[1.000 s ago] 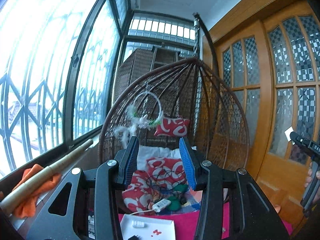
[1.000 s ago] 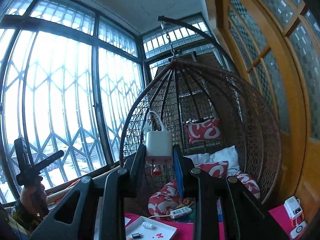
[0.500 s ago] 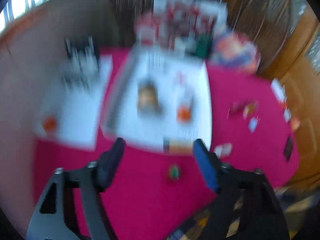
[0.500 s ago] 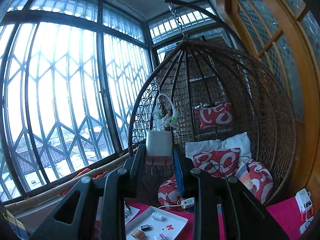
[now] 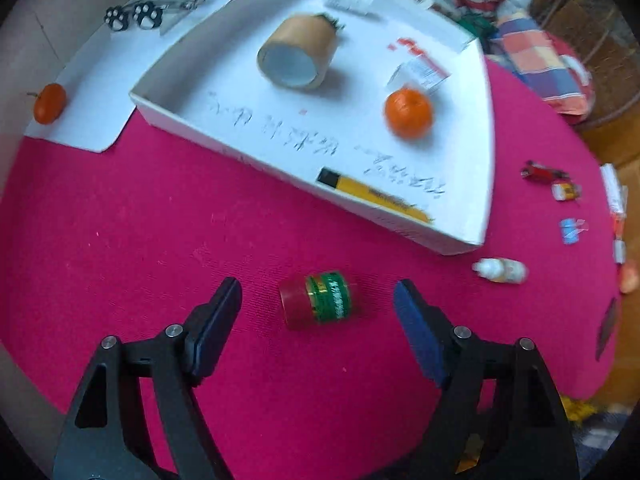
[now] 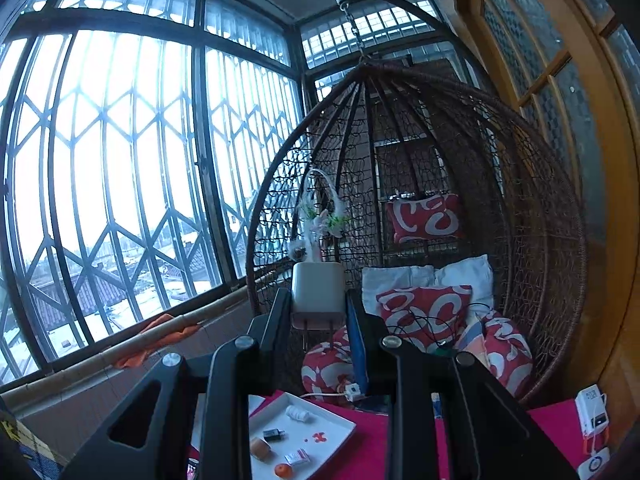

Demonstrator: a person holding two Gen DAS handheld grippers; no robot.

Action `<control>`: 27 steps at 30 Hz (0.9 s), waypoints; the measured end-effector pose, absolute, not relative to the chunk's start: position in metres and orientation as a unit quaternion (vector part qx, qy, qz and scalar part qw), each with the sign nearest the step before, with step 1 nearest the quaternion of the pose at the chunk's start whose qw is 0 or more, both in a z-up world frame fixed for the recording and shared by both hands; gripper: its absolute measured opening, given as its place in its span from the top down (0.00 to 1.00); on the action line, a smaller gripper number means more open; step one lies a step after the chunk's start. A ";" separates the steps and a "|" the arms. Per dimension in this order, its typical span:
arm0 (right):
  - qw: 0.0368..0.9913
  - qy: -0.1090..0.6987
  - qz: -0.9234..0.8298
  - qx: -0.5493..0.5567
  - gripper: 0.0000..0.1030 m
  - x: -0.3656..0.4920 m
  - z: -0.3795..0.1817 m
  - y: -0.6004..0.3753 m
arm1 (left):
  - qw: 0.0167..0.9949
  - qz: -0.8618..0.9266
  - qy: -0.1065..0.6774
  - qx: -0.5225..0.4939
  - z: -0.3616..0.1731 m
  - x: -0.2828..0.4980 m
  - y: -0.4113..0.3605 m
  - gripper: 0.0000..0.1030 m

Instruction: Organize rigid objects

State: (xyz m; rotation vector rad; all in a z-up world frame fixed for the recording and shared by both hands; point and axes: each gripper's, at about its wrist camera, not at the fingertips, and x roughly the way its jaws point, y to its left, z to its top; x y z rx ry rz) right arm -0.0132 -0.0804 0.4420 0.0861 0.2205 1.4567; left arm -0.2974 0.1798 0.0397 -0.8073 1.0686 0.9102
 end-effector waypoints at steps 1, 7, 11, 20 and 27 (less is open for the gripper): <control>0.741 0.102 0.662 0.039 0.75 -0.010 0.442 -0.083 | 0.685 0.413 0.479 -0.362 0.036 -0.296 0.181 0.23; 0.747 0.109 0.655 0.037 0.75 0.000 0.440 -0.090 | 0.686 0.428 0.479 -0.341 0.029 -0.290 0.179 0.58; 0.749 0.112 0.652 0.044 0.75 0.002 0.439 -0.092 | 0.698 0.445 0.447 -0.339 0.053 -0.303 0.178 0.58; 0.760 0.077 0.641 0.069 0.75 -0.014 0.448 -0.093 | 0.829 0.511 0.146 -0.172 0.324 -0.343 0.167 0.58; 0.758 0.077 0.642 0.085 0.75 -0.028 0.447 -0.089 | 0.873 0.486 -0.026 -0.028 0.470 -0.381 0.125 0.57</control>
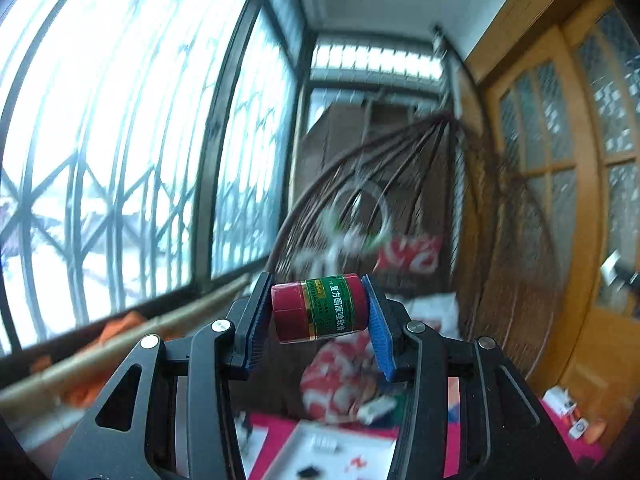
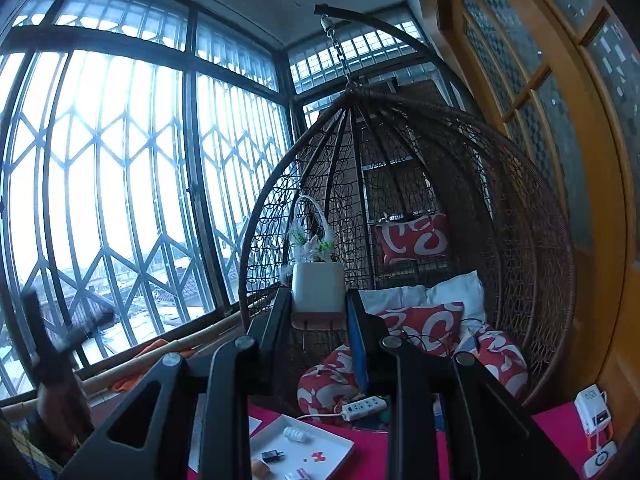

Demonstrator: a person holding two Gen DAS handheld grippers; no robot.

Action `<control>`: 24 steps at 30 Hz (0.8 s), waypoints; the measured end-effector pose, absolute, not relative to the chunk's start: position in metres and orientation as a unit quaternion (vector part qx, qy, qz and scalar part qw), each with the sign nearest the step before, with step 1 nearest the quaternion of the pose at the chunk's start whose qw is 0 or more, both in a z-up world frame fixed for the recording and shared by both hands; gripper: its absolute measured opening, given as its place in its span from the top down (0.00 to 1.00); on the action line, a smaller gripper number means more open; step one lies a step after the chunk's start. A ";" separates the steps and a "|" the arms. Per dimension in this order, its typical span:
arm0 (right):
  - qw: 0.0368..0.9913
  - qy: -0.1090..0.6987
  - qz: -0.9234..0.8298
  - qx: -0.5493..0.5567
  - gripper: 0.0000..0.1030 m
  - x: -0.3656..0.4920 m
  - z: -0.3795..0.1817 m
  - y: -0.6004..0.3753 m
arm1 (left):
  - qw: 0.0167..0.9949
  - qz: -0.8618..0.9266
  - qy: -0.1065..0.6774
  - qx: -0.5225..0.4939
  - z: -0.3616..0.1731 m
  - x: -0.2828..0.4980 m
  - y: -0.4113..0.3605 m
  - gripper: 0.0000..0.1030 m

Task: Organize rigid objects
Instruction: 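Carry the jar and charger cube over the tray and open both tools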

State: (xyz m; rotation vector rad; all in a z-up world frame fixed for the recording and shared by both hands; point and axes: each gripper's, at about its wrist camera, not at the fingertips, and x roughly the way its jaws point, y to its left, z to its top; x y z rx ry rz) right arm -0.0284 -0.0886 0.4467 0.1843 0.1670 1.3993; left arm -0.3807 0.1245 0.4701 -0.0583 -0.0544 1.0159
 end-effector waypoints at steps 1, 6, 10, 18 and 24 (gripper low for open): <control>0.758 0.078 0.642 0.085 0.75 -0.029 0.446 -0.087 | 0.877 0.479 -0.030 -0.029 0.475 -0.383 0.126 0.57; 0.756 0.079 0.644 0.084 0.75 -0.039 0.447 -0.080 | 0.889 0.454 -0.011 -0.056 0.470 -0.390 0.146 0.57; 0.755 0.082 0.645 0.085 0.75 -0.048 0.445 -0.070 | 0.891 0.448 0.009 -0.067 0.466 -0.387 0.154 0.57; 0.741 0.103 0.659 0.070 0.75 -0.077 0.436 -0.037 | 0.898 0.429 0.047 -0.079 0.449 -0.387 0.175 0.57; 0.729 0.135 0.669 0.052 0.75 -0.103 0.420 -0.002 | 0.910 0.396 0.079 -0.094 0.436 -0.382 0.204 0.57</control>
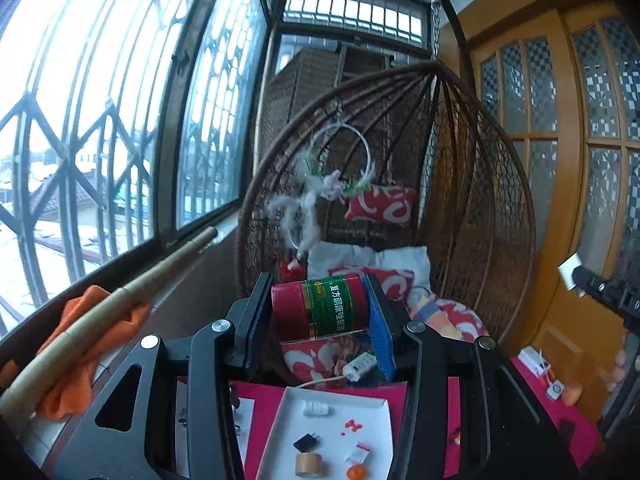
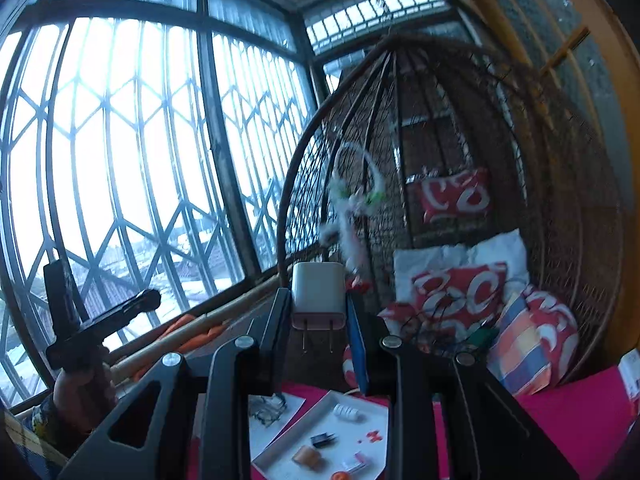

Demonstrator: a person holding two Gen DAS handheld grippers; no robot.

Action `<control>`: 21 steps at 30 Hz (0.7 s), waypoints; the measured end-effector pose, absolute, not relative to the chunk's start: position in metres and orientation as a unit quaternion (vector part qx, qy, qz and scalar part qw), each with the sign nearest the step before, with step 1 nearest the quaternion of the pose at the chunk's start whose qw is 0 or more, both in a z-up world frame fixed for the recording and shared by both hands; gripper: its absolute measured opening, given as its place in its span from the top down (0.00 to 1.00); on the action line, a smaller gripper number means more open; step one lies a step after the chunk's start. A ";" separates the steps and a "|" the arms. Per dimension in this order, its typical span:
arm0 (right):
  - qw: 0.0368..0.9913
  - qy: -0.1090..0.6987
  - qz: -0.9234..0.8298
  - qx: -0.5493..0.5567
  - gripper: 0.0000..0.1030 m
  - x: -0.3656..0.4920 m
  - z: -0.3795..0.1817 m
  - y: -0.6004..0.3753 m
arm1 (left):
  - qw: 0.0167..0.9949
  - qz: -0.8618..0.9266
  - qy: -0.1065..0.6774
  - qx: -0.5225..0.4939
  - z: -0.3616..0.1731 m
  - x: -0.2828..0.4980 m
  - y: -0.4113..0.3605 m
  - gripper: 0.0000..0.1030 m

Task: Organize rigid objects
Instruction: 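Carry the jar and charger cube over the tray and open both tools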

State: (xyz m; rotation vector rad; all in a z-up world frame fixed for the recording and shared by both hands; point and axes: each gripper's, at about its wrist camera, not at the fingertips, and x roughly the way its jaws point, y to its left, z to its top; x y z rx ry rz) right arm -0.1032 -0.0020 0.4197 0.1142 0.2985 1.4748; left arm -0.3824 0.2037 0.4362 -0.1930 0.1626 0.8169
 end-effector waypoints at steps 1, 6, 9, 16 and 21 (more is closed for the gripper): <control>0.727 0.142 0.670 0.046 0.75 -0.108 0.416 0.005 | 0.912 0.389 0.085 -0.097 0.434 -0.380 0.210 0.57; 0.719 0.199 0.666 0.015 0.75 -0.121 0.382 0.046 | 0.918 0.343 0.153 -0.123 0.404 -0.346 0.255 0.57; 0.711 0.253 0.656 -0.016 0.75 -0.127 0.343 0.076 | 0.913 0.319 0.211 -0.144 0.368 -0.316 0.285 0.57; 0.673 0.403 0.607 -0.127 0.75 -0.138 0.205 0.134 | 0.852 0.285 0.377 -0.224 0.227 -0.237 0.352 0.58; 0.641 0.467 0.564 -0.229 0.75 -0.158 0.110 0.160 | 0.800 0.284 0.473 -0.236 0.147 -0.207 0.358 0.58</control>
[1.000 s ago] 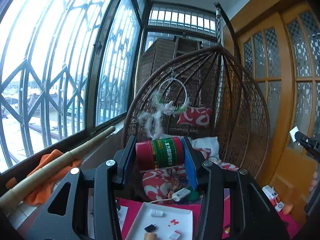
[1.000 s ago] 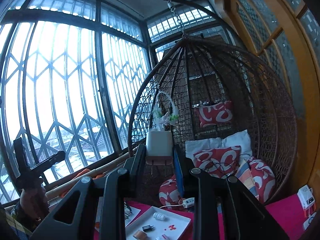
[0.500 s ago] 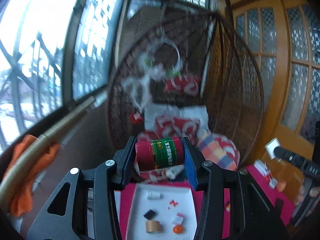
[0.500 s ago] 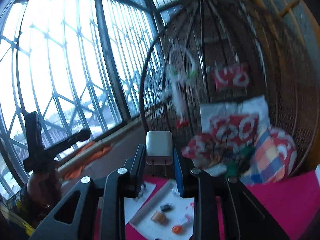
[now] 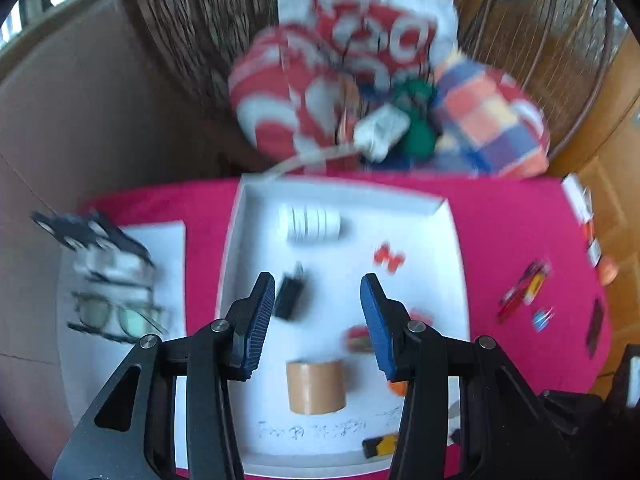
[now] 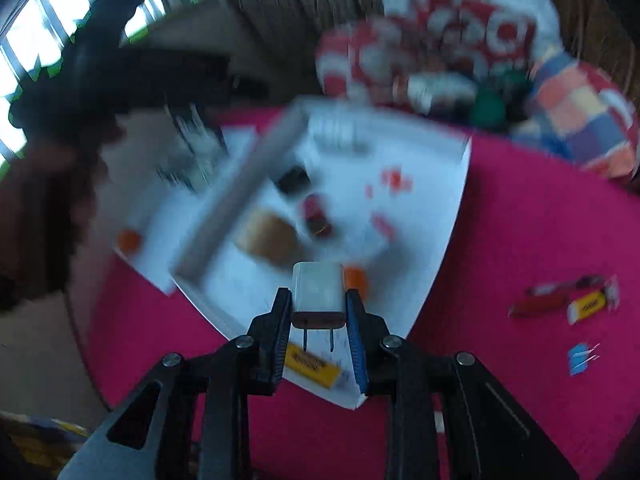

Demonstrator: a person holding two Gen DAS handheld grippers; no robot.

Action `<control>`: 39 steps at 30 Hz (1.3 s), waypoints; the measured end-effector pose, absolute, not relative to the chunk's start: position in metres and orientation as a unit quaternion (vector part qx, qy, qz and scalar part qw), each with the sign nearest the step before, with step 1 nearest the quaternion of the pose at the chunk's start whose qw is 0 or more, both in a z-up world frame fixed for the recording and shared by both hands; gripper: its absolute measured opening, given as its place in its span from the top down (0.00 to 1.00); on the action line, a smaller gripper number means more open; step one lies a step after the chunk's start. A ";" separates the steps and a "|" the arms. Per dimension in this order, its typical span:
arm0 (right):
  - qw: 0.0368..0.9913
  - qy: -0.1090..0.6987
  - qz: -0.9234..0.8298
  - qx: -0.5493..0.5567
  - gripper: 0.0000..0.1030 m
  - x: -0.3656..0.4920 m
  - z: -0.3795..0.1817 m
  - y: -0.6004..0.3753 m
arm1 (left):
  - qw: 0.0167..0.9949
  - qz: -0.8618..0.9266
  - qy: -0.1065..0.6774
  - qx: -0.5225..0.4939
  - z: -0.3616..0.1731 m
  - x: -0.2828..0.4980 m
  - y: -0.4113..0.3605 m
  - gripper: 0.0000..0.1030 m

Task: Organize rigid objects
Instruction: 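Carry the jar and charger cube over the tray and open both tools, then move both tools back over the remaining items on the cloth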

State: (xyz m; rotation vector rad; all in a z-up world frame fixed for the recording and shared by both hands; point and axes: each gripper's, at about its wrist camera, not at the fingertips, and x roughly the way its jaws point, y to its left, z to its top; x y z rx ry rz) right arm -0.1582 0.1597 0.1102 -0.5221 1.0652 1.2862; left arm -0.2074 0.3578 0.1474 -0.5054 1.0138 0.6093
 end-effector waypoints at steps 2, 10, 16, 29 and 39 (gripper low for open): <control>0.638 0.480 0.553 -0.237 0.75 -0.160 0.094 0.162 | 0.795 0.291 0.477 -0.236 0.136 -0.212 0.355 0.57; 0.644 0.473 0.542 -0.260 0.51 -0.168 0.084 0.172 | 0.794 0.314 0.491 -0.173 0.128 -0.216 0.341 0.10; 0.656 0.464 0.537 -0.258 0.28 -0.172 0.086 0.177 | 0.790 0.325 0.493 -0.163 0.131 -0.221 0.336 0.10; 0.727 0.468 0.480 -0.148 0.00 -0.110 0.122 0.110 | 0.808 0.310 0.464 -0.189 0.145 -0.223 0.310 0.10; 0.811 0.488 0.324 0.015 0.00 0.006 0.129 -0.054 | 0.826 0.236 0.483 -0.170 0.135 -0.159 0.239 0.10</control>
